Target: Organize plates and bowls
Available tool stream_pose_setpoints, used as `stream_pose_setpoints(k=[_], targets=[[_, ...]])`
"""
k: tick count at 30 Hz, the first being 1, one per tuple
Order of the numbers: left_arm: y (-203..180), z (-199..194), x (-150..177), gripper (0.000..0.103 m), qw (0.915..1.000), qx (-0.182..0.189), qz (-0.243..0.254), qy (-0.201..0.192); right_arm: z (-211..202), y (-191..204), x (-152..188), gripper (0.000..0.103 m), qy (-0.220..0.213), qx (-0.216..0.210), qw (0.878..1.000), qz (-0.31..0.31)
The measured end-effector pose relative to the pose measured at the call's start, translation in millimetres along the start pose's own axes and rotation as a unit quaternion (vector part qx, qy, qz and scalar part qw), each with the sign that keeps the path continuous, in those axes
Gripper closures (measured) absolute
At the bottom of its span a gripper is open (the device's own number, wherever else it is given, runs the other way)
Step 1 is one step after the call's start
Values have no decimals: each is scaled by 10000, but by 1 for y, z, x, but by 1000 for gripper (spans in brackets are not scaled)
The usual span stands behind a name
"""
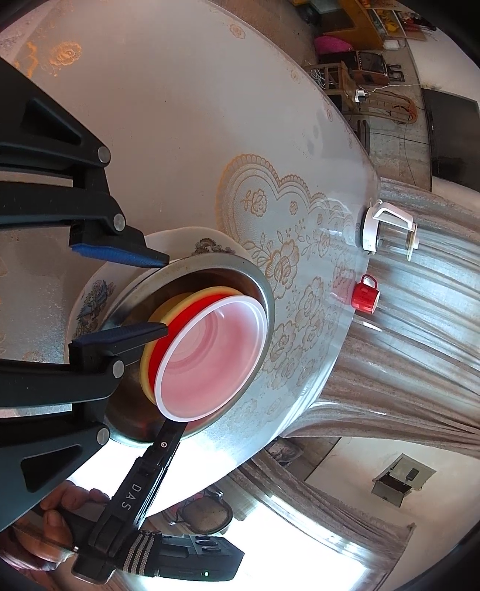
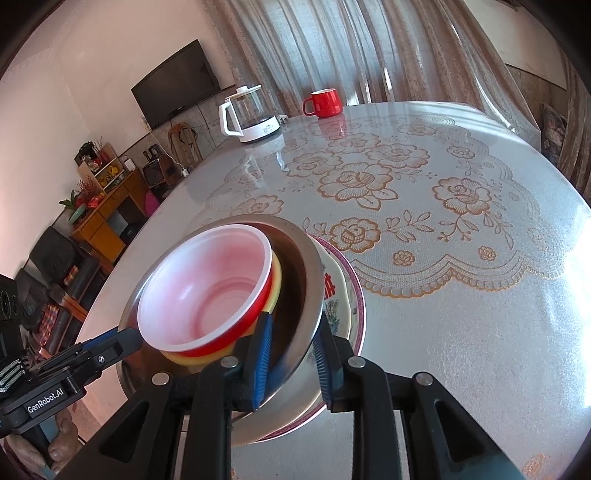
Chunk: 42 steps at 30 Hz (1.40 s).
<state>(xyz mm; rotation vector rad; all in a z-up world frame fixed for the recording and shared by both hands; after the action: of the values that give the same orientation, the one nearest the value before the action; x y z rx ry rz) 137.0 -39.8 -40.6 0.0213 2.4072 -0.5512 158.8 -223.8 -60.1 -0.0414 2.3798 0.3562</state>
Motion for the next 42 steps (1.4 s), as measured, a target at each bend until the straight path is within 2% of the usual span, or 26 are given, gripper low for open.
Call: stream_pose_setpoints(k=[19,27,31,34,35,38,42], targets=[[3,-9,1,69,9999,-51,1,-144,-1,4,3,79,13,148,9999,-25],[9,-21,2,62,9981,-432,26,-439,-6,10,6,75,-79,350,9993,-120],[13,-36,2,49,9921,-875,39,-901,-19,11,7,72,-351,578,9977,-53],[15,-44,2,40,9873,-1083,74,-1160,-38,19,6,71,-754,803,9937,-192],[15,-46,3,35,9862,-1126,83,-1211,-44,21,5,70,-865,861,9923,-226],[14,-49,8,28,9855,-1146,84,-1245,-57,29,8,68,-1056,968,9894,-248],[9,-46,18,17,9846,-1238,168,-1223,-64,38,21,66,-1116,1085,9872,-340]])
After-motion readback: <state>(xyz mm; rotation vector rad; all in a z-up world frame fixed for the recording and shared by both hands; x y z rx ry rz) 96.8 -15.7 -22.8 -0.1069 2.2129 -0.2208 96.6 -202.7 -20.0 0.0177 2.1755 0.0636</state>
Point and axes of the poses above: each gripper's, at about its wrist camera, not at the fingertips, and z roughly the way its jaws point, y to its left, x to its underside, the point moved 5 cm from there along z, roughly the way its jaws point, and after that the axes turned 5 degrees about -z, right-handed, at the moved point
